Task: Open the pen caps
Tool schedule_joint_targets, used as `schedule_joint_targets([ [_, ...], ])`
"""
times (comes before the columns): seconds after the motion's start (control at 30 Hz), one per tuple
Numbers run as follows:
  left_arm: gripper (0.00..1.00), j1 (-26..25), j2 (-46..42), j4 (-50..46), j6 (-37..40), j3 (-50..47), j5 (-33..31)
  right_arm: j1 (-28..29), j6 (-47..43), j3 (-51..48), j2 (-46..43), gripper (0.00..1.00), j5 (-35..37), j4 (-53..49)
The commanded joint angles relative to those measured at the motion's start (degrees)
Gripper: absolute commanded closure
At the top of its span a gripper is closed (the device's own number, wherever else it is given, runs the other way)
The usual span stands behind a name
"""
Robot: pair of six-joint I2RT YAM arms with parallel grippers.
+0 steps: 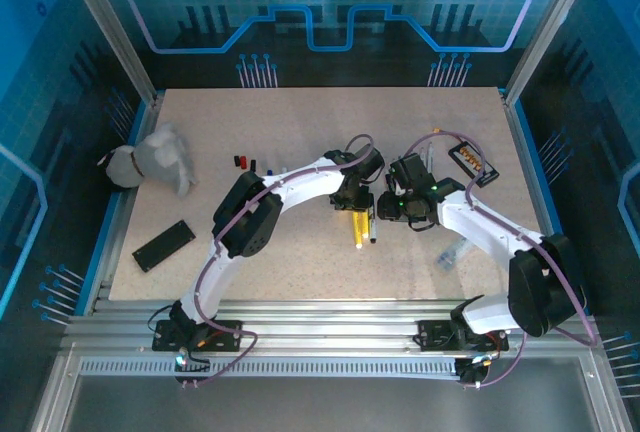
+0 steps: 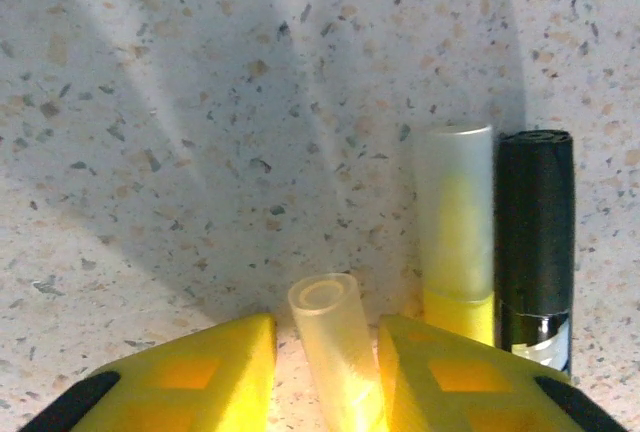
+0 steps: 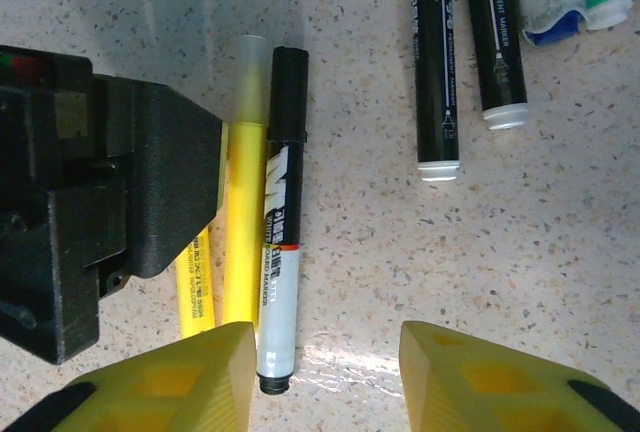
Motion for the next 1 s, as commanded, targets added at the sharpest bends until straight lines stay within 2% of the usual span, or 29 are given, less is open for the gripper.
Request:
schedule_joint_targets([
  [0.0,0.71,-0.5,4.1,-1.0,-0.5,0.6,1.0,-0.6,0.6,-0.7,0.8,0.57,-1.7,1.3],
  [0.13,0.83,0.0,4.1,-1.1,-0.2,0.8,0.4,-0.5,1.1,-2.3,1.1,0.58,-4.3,3.3],
  [0.23,0.98,1.4,2.9,-1.4,-0.1,0.6,0.6,0.1,1.4,-3.2,0.8,0.59,-7.2,5.3],
  [0.27,1.0,1.9,2.2,-1.3,-0.1,0.3,0.8,0.5,1.5,-3.4,0.8,0.6,-8.1,6.1],
  [0.37,1.0,3.9,-1.0,0.0,-0.2,-1.2,2.7,1.8,2.4,-4.5,0.7,0.65,-11.7,9.0],
  [0.47,1.0,5.8,-4.8,3.0,-1.3,-3.5,6.7,3.0,3.9,-5.6,1.1,0.66,-15.4,13.0],
  [0.73,1.0,6.9,-10.8,6.1,-3.4,-5.2,11.5,6.1,6.4,-4.5,4.4,0.44,-20.4,17.9],
  [0.97,1.0,6.7,-13.7,8.0,-4.6,-6.3,13.6,7.3,7.4,-2.4,6.6,0.43,-19.0,18.3],
])
